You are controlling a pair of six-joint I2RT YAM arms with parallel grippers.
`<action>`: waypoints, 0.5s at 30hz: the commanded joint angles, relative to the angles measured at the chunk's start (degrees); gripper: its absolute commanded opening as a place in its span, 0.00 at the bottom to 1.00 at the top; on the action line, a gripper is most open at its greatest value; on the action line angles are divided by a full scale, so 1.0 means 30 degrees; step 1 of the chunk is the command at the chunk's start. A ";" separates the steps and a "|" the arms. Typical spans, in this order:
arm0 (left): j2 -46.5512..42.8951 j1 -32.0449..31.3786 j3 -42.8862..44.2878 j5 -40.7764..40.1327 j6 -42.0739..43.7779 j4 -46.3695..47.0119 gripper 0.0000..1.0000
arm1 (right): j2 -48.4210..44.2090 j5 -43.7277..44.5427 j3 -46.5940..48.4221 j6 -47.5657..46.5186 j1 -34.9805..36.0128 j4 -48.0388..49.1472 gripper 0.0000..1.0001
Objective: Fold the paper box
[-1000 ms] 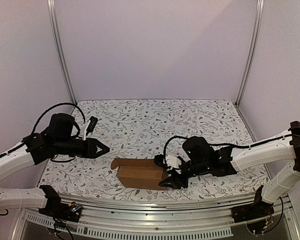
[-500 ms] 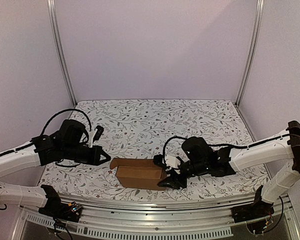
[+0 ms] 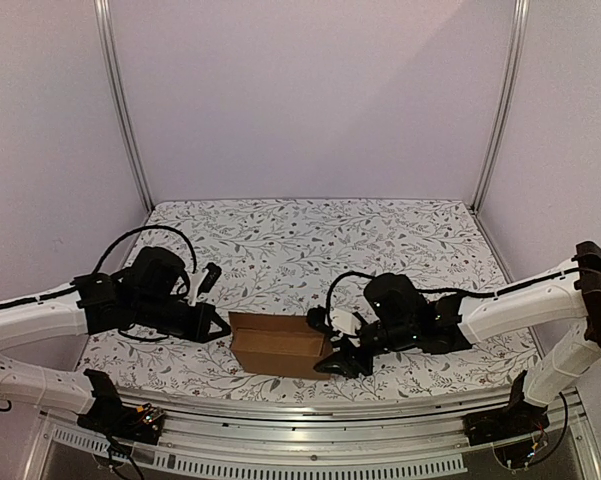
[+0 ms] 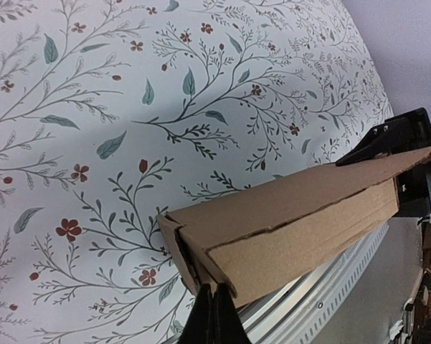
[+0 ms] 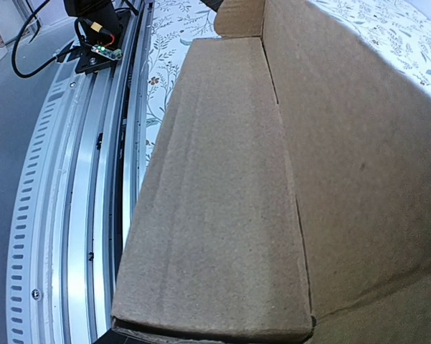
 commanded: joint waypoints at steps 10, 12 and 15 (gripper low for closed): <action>-0.0392 -0.0422 0.0250 -0.2350 0.0327 -0.1666 0.00 | 0.0197 0.0051 -0.0447 0.0246 -0.0140 0.0641 0.36; -0.0478 -0.0422 0.0256 -0.2355 0.0334 -0.1640 0.00 | 0.0195 0.0040 -0.0451 0.0246 -0.0150 0.0641 0.37; -0.0516 -0.0422 0.0322 -0.2191 0.0298 -0.1568 0.01 | 0.0251 0.0044 -0.0441 0.0246 -0.0135 0.0641 0.37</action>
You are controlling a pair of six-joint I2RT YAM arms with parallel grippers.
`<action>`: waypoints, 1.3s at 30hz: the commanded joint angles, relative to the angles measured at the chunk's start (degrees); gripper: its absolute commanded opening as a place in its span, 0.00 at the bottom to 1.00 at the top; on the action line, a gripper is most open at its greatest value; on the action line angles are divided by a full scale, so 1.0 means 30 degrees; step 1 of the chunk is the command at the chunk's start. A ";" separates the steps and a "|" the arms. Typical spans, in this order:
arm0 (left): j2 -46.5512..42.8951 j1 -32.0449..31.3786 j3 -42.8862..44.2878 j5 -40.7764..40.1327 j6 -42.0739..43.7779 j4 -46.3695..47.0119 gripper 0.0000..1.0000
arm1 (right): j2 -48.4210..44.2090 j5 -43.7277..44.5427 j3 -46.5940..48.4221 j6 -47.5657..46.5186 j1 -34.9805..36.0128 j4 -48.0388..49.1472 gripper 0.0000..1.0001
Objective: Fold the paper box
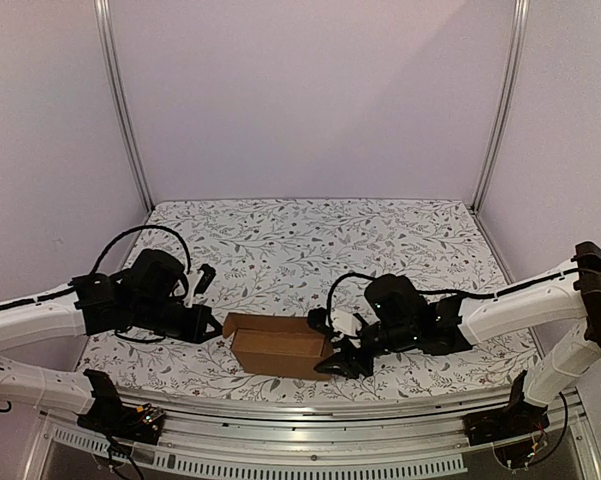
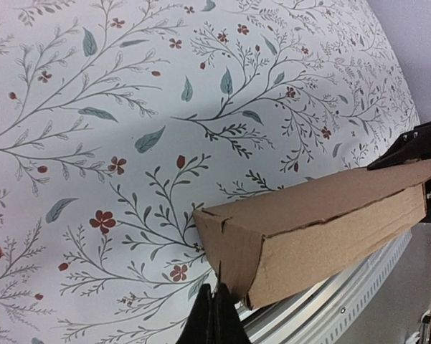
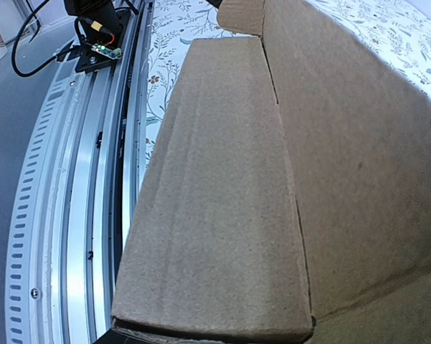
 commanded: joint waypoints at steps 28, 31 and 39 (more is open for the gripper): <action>0.0200 -0.0262 0.1369 -0.0404 0.1510 -0.0470 0.21 | 0.0475 -0.0220 0.0036 0.0326 -0.0134 0.0346 0.40; 0.0435 -0.0255 0.1317 -0.0453 0.1509 -0.0265 0.21 | 0.0505 -0.0271 -0.0007 0.0349 -0.0145 0.0349 0.40; 0.0951 -0.0255 0.1191 -0.0363 0.1566 0.0240 0.15 | 0.0605 -0.0381 0.0005 0.0375 -0.0128 0.0378 0.40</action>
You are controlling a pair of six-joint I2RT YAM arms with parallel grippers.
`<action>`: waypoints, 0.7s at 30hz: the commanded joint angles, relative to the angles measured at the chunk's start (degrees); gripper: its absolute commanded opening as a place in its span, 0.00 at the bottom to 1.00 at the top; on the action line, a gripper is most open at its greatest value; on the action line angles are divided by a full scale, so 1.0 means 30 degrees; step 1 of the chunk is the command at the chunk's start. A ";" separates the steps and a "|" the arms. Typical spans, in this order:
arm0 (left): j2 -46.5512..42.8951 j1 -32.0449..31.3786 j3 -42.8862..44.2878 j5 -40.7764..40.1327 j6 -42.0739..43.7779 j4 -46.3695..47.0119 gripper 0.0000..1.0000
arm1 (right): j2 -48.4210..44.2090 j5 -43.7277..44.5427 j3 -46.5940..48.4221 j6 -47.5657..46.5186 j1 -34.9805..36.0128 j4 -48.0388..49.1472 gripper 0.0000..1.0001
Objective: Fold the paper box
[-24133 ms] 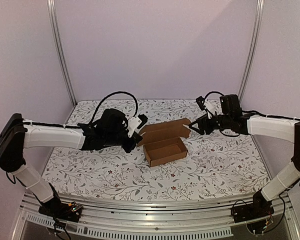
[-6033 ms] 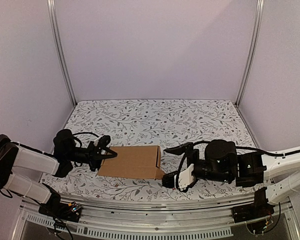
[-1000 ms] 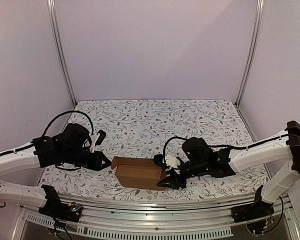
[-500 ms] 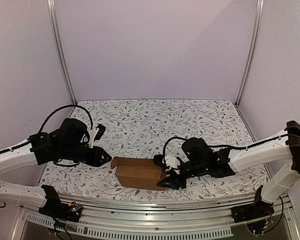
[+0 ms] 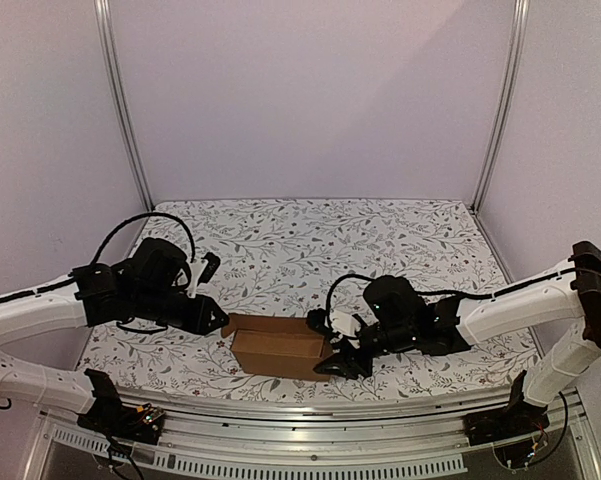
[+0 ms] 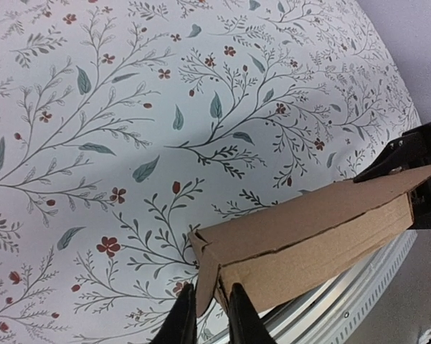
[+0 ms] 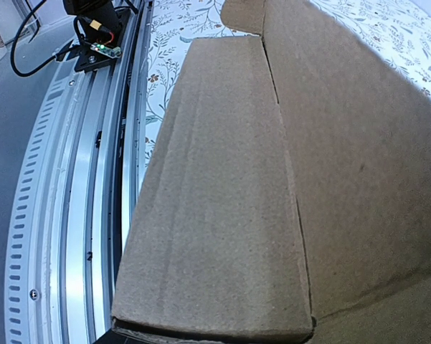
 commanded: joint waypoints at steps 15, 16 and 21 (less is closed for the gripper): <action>0.0659 -0.0411 -0.0218 0.0680 -0.0227 0.0824 0.00 | 0.0644 -0.0308 0.0001 0.0400 -0.0141 0.0421 0.39; 0.0631 -0.0428 -0.0230 0.0732 -0.0312 0.0836 0.00 | 0.0667 -0.0295 0.0004 0.0384 -0.0146 0.0423 0.39; 0.0546 -0.0544 -0.0163 0.0904 -0.0818 0.0941 0.00 | 0.0840 -0.0209 0.0059 0.0409 -0.0146 0.0481 0.39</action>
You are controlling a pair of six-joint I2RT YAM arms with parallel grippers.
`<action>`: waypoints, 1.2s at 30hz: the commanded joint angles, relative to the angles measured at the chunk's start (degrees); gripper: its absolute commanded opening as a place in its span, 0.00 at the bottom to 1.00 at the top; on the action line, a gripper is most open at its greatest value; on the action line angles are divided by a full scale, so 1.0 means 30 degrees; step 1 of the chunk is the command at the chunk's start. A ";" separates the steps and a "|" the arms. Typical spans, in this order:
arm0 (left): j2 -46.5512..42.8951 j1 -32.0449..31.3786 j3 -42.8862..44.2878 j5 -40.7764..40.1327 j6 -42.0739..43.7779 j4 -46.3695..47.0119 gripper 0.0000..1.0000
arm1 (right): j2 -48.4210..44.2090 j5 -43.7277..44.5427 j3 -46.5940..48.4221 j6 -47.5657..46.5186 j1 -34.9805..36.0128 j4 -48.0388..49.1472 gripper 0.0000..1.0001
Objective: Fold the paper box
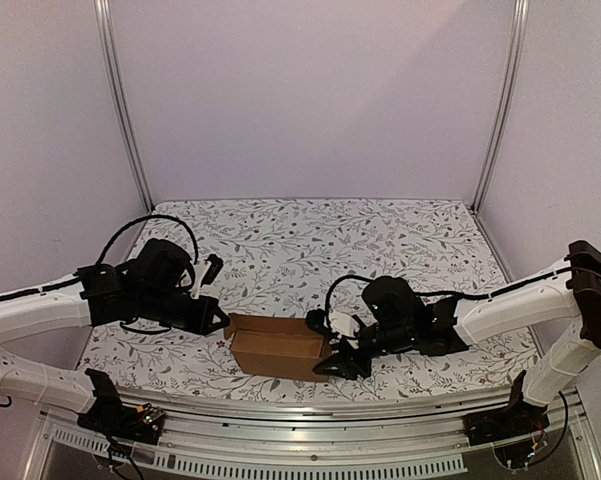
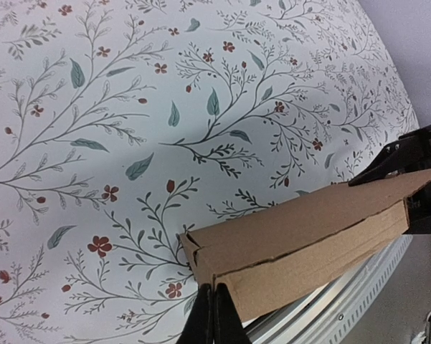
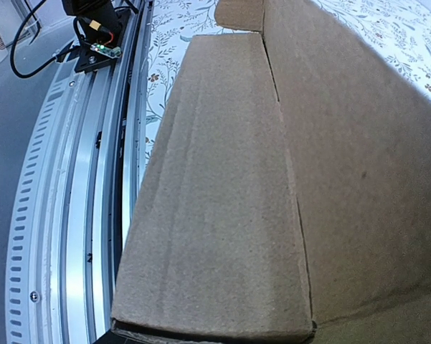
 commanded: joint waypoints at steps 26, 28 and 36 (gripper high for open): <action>0.0260 -0.1629 -0.0922 -0.0163 -0.2829 0.0973 0.00 | 0.0683 0.0196 0.0004 0.0182 -0.0042 0.0227 0.39; 0.0252 -0.1765 -0.1060 -0.0245 -0.2922 0.0997 0.00 | 0.0655 0.0198 0.0004 0.0204 -0.0034 0.0225 0.39; -0.0181 -0.2062 -0.1642 -0.0586 -0.3108 0.0774 0.00 | 0.0668 0.0160 0.0062 0.0246 -0.0018 0.0198 0.39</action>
